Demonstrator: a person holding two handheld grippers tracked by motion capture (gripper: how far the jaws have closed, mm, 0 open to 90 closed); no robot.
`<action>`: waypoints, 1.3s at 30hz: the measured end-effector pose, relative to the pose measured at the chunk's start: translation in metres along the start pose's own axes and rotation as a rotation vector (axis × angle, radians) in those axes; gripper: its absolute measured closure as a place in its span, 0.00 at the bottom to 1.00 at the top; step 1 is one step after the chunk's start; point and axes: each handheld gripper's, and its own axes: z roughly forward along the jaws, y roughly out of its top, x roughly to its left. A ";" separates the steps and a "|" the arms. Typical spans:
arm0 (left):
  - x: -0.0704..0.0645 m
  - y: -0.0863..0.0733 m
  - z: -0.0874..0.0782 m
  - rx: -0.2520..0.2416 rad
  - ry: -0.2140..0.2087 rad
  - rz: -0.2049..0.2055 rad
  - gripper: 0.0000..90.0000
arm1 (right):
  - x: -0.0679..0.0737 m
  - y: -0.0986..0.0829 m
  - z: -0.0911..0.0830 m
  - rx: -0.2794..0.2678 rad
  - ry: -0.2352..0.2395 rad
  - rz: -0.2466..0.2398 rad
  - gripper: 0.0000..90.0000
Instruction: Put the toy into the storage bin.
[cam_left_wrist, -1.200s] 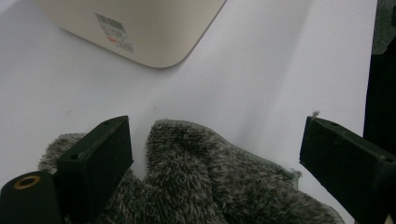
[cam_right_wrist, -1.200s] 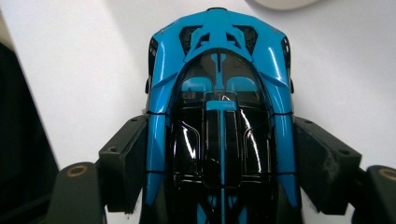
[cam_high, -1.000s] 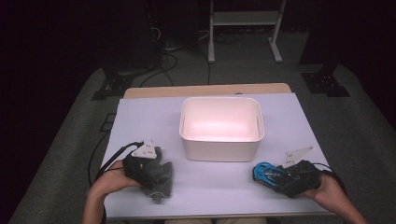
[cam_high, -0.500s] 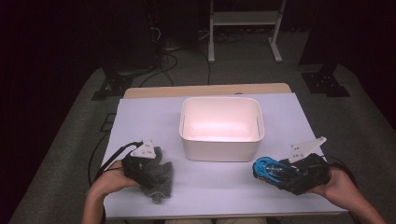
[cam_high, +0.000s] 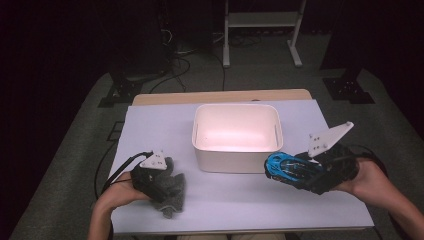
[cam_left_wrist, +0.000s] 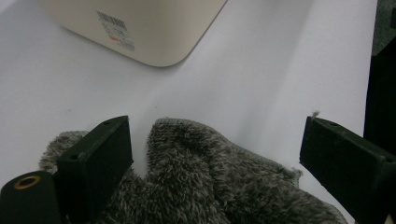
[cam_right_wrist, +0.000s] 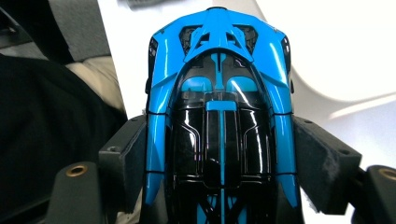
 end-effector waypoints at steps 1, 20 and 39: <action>0.000 0.000 0.000 -0.002 0.000 -0.004 0.10 | -0.002 0.005 -0.001 -0.010 0.014 -0.001 0.28; 0.001 -0.002 -0.001 -0.017 -0.007 -0.013 0.10 | -0.039 0.086 0.010 -0.028 0.086 -0.078 0.28; 0.004 -0.003 -0.002 -0.030 -0.013 -0.020 0.10 | -0.076 0.126 0.049 0.020 0.138 -0.104 0.28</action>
